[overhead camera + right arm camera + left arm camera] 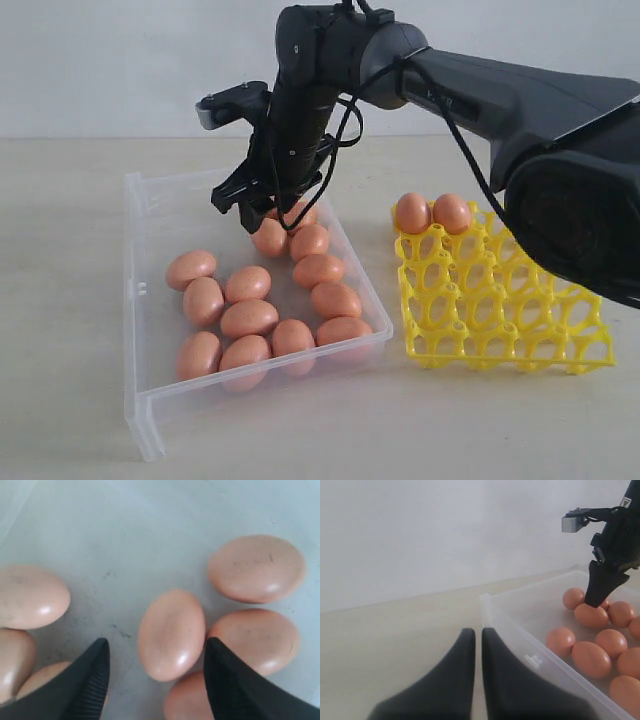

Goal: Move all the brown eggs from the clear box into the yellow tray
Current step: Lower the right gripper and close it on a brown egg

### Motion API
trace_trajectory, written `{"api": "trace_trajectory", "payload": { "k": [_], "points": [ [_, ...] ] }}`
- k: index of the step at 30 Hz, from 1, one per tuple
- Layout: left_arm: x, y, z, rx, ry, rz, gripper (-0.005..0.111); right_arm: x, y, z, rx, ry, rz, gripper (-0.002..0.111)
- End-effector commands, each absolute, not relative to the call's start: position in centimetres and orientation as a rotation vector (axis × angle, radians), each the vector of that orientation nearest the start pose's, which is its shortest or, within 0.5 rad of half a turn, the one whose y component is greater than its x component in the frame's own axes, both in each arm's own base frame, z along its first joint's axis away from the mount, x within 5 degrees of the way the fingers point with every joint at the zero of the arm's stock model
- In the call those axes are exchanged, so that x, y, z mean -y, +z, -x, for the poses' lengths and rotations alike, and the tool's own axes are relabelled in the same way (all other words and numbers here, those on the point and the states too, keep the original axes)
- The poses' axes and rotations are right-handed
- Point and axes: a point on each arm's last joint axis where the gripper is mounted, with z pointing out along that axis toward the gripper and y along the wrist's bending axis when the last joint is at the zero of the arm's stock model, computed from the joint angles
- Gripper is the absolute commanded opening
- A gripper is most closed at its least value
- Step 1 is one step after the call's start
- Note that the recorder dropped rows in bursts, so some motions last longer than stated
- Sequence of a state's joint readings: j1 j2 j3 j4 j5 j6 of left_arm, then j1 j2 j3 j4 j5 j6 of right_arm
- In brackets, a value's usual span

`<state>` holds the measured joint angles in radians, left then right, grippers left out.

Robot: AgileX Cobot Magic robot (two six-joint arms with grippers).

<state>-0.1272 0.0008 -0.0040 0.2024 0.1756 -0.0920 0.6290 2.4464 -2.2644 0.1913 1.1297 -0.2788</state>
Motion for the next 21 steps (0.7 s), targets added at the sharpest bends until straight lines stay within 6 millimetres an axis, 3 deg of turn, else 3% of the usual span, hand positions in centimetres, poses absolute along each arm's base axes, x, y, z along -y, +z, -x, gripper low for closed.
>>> {"api": "trace_trajectory", "payload": {
  "k": [1, 21],
  "points": [
    [0.4, 19.8, -5.6, -1.644, 0.003, -0.166, 0.004, -32.6, 18.1, -41.7, -2.552, 0.353, 1.186, 0.05],
    [0.4, 19.8, -5.6, -1.644, 0.003, -0.166, 0.004, -32.9, 13.7, -42.4, -2.592, 0.301, 1.181, 0.05]
  ]
}}
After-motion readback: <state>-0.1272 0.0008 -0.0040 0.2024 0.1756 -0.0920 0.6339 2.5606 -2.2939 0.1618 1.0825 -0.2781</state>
